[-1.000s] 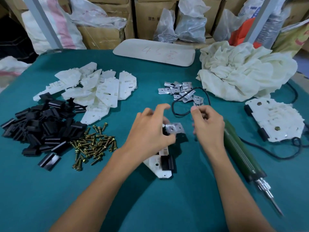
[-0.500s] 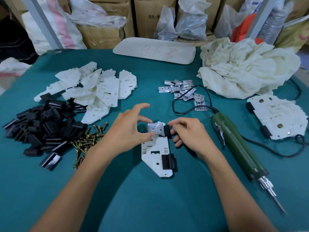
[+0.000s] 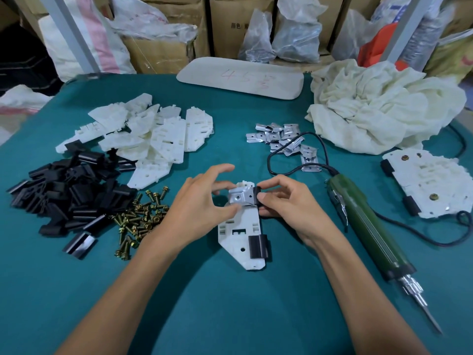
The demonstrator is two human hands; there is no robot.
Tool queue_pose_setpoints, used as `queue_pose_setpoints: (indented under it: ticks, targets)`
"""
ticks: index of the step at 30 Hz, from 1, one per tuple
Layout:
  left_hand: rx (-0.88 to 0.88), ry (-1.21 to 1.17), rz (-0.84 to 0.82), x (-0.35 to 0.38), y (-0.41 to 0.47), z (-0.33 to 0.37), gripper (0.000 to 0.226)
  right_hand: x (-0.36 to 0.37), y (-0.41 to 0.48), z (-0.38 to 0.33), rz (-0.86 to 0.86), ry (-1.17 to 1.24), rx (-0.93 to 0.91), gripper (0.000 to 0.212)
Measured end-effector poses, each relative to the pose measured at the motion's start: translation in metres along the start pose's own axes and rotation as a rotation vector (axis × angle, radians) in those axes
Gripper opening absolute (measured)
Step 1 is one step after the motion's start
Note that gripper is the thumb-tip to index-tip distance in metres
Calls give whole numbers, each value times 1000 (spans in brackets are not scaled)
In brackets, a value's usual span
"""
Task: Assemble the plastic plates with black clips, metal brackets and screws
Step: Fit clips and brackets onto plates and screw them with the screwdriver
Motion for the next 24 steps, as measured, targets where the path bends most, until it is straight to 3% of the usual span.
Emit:
queue_pose_setpoints:
  ticks: [8, 19, 22, 24]
  targets:
    - [-29, -74, -4, 1, 1, -6, 73, 4, -1, -4, -31, -16, -50, 14]
    - [-9, -150, 27, 6, 1, -4, 68, 4, 1, 0, -15, 94, 23, 13]
    - [-67, -358, 102, 17, -5, -7, 65, 1, 1, -3, 22, 169, 14, 18]
    - [-174, -572, 65, 26, -6, -9, 56, 0, 1, -5, 44, 211, -7, 19]
Point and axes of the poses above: each hand's wrist, its own y-axis towards the middle knuckle, its own x-axis out of the palm, z = x × y, the point moved 4 cm from there along y, towards the middle knuckle, and after that the axes turned 2 degrees about -x, right-handed, at the moved point
